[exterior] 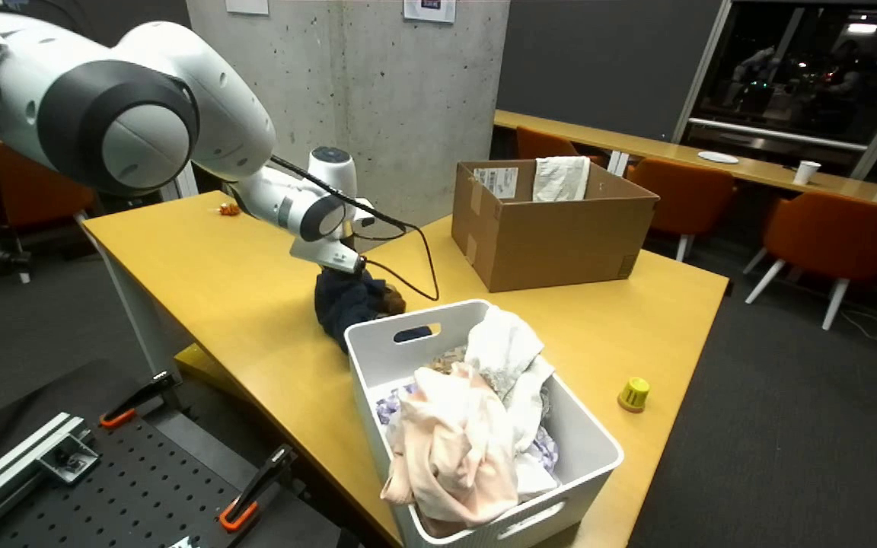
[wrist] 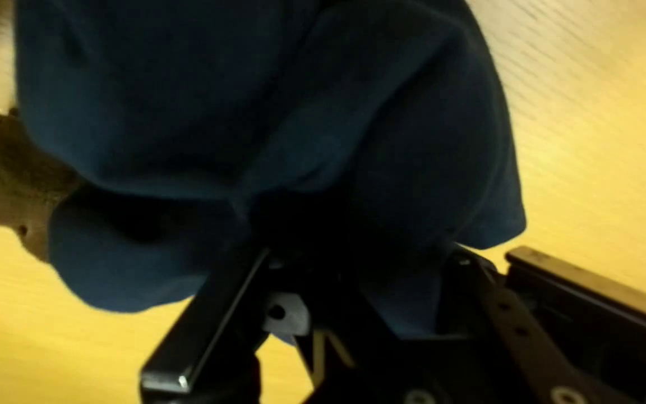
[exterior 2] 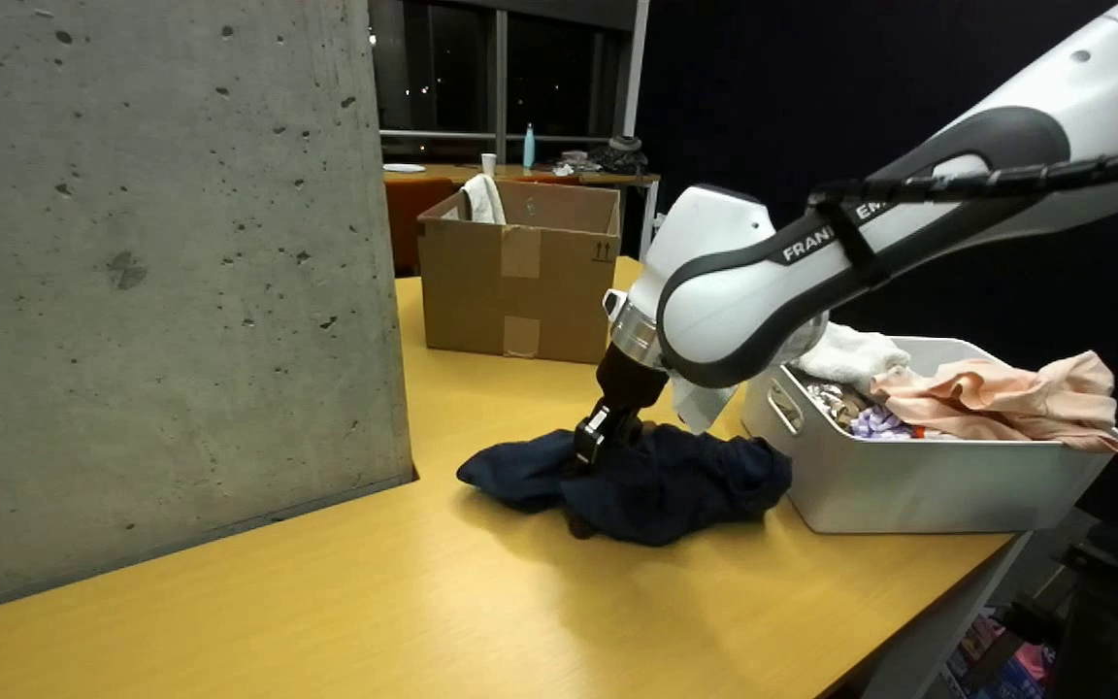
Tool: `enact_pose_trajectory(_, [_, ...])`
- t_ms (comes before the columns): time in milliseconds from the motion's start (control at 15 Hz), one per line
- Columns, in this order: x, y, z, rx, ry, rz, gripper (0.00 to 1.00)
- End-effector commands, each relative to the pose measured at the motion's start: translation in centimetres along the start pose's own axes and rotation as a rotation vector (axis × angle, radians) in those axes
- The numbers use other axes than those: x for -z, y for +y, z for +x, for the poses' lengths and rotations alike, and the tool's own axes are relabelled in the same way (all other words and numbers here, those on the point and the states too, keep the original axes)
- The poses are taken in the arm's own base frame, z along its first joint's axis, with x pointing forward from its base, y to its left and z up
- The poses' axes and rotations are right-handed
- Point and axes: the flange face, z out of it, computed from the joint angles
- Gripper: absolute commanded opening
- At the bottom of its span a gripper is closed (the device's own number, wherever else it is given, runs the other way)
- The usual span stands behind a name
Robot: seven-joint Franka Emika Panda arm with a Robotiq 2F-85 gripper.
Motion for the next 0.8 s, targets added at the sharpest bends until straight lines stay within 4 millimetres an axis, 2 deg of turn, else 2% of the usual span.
enact_pose_trajectory(0, [5.7,-2.4,2.1,0.0,0.047,0.104,0.04])
enact_pose_trajectory(200, [10.6,-6.4,3.7,0.033,0.094,0.178,0.04])
enact_pose_trajectory(267, [12.3,-8.2,4.3,0.059,0.115,0.197,0.04])
enact_pose_trajectory(400, [14.5,-11.0,5.2,0.12,0.152,0.232,0.04])
enact_pose_trajectory(600, [15.0,-12.5,5.7,0.153,0.162,0.249,0.04])
enact_pose_trajectory(733, [14.6,-11.6,5.8,0.157,0.16,0.233,0.04])
